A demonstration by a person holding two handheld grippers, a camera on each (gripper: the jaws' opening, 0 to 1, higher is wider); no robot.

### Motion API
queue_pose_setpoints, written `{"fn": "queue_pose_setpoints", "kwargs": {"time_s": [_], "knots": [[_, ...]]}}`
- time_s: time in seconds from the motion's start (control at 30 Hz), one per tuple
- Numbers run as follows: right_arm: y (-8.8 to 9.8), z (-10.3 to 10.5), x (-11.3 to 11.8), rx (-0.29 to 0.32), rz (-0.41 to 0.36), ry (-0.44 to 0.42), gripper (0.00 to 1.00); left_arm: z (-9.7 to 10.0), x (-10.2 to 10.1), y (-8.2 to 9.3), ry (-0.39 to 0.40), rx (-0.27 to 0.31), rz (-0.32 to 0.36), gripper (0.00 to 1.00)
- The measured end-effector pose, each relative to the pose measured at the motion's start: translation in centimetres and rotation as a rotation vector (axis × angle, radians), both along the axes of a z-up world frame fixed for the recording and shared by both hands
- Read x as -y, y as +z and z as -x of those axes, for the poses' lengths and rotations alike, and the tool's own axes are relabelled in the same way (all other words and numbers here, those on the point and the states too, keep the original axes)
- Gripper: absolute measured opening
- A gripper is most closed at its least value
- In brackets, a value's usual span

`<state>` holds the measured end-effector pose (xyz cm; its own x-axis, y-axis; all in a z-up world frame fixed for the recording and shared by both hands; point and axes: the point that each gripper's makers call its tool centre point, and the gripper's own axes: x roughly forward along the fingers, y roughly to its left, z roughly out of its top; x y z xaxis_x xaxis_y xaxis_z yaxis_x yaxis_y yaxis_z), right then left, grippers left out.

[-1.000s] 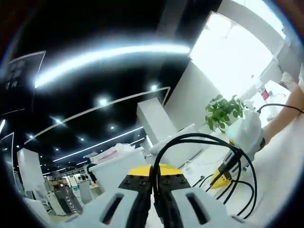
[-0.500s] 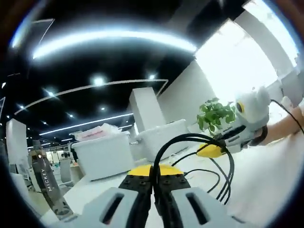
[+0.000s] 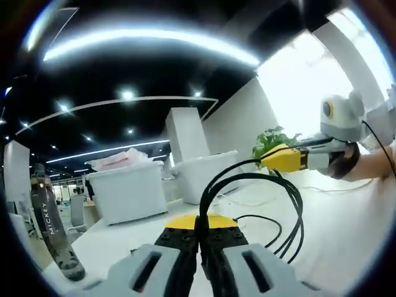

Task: Coil the Type-C to USB data cable on the desktop and secure it with Velcro straps.

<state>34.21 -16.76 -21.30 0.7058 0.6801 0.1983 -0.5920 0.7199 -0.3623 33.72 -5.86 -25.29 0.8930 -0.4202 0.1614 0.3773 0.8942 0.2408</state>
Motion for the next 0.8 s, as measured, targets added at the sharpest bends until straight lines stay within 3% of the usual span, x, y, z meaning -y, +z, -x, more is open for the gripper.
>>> {"fn": "queue_pose_setpoints", "kwargs": {"time_s": [0.37,0.6,0.7,0.8], "knots": [[0.5,1.2,-0.8,-0.019,-0.044,0.068,0.01,-0.5,-0.2,-0.6,0.01,-0.013,0.009,0.05],[0.6,2.1,-1.5,-0.03,-0.062,0.117,0.01,-0.9,-0.4,-1.0,-0.003,-0.042,0.077,0.08],[0.8,2.7,-1.9,-0.089,-0.13,0.185,0.01,-0.9,-0.4,-1.2,0.002,-0.045,0.07,0.1],[0.6,2.4,-1.8,-0.119,-0.145,0.198,0.0,-0.9,0.0,-1.4,-0.007,-0.045,0.052,0.1]]}}
